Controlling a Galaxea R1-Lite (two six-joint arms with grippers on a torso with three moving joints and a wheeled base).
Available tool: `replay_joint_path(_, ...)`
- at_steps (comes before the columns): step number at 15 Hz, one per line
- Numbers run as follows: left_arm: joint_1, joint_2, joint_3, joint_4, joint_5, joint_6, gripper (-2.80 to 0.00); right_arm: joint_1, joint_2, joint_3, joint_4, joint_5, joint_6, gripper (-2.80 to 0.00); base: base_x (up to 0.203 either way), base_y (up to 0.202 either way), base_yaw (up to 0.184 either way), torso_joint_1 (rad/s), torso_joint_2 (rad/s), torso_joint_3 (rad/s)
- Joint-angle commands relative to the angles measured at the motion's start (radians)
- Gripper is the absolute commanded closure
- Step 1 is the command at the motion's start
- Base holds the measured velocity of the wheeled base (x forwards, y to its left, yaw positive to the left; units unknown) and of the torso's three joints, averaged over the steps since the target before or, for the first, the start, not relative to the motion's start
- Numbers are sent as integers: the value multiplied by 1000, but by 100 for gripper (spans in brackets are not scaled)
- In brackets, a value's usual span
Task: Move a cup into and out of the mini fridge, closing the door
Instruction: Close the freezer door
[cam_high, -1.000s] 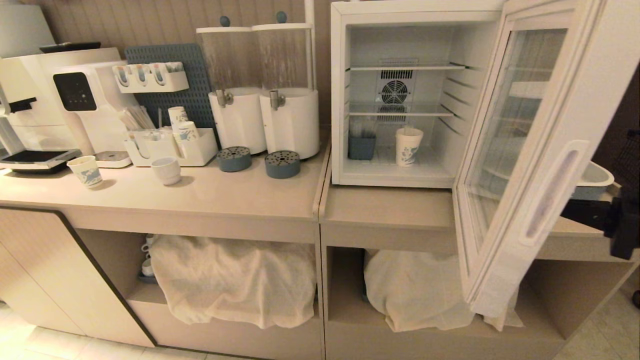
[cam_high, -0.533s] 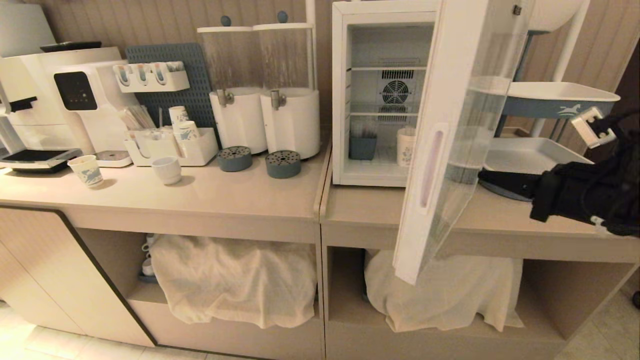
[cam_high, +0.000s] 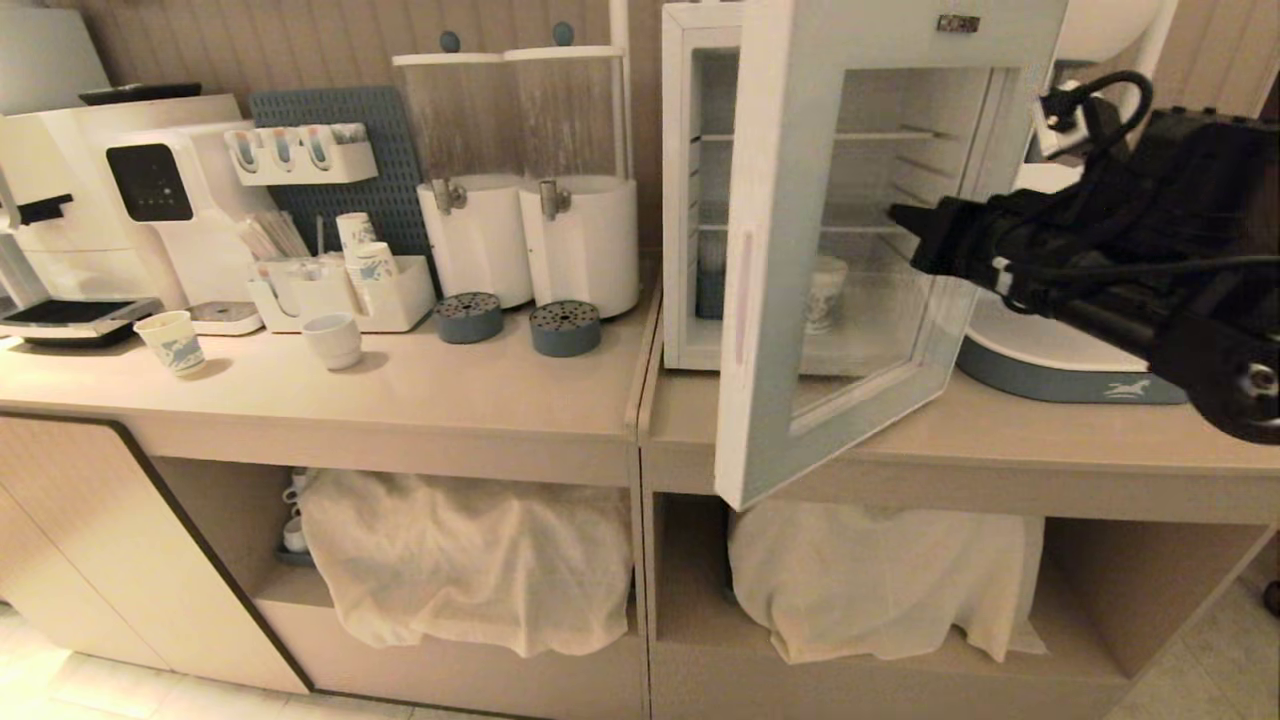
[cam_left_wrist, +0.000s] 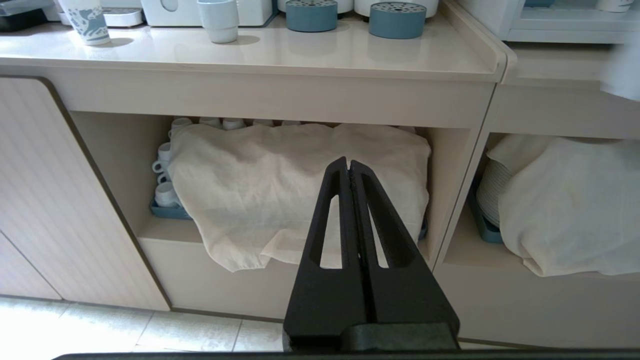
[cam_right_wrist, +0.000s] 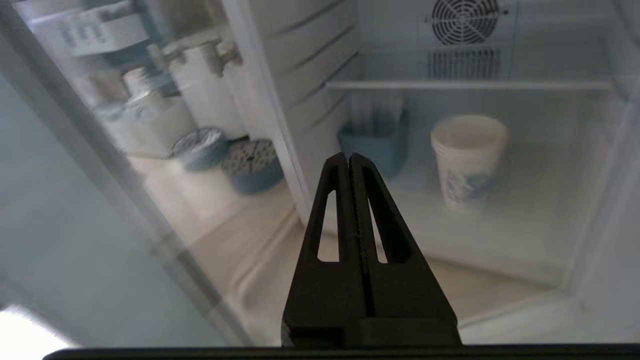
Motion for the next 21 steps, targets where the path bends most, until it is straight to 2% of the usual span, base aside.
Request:
replay_joint_path(1, 0, 0, 20, -1, 0, 0, 0, 49, 173, -168, 37, -78, 1, 0, 0, 0, 0, 0, 0, 0)
replay_joint_path(4, 0, 0, 20, -1, 2, -2, 0, 84, 318, -391, 109, -205, -2, 0, 0, 0, 0, 0, 0, 0)
replay_joint_path(7, 0, 0, 20, -1, 2, -2, 0, 97, 434, -570, 197, -286, -19, 0, 0, 0, 0, 0, 0, 0)
replay_joint_path(9, 0, 0, 20, -1, 2, -2, 0, 98, 459, -626, 238, -308, -24, 0, 0, 0, 0, 0, 0, 0)
replay_joint_path(12, 0, 0, 20, -1, 2, -2, 0, 96, 447, -638, 265, -311, -38, 0, 0, 0, 0, 0, 0, 0)
replay_joint_path(14, 0, 0, 20, -1, 2, -2, 0, 91, 414, -610, 268, -312, -40, 0, 0, 0, 0, 0, 0, 0)
replay_joint_path(17, 0, 0, 20, -1, 2, -2, 0, 54, 261, -449, 259, -301, -34, 0, 0, 0, 0, 0, 0, 0)
replay_joint_path(21, 0, 0, 20, -1, 2, -2, 0, -42, -116, -184, 262, -263, 4, 0, 0, 0, 0, 0, 0, 0)
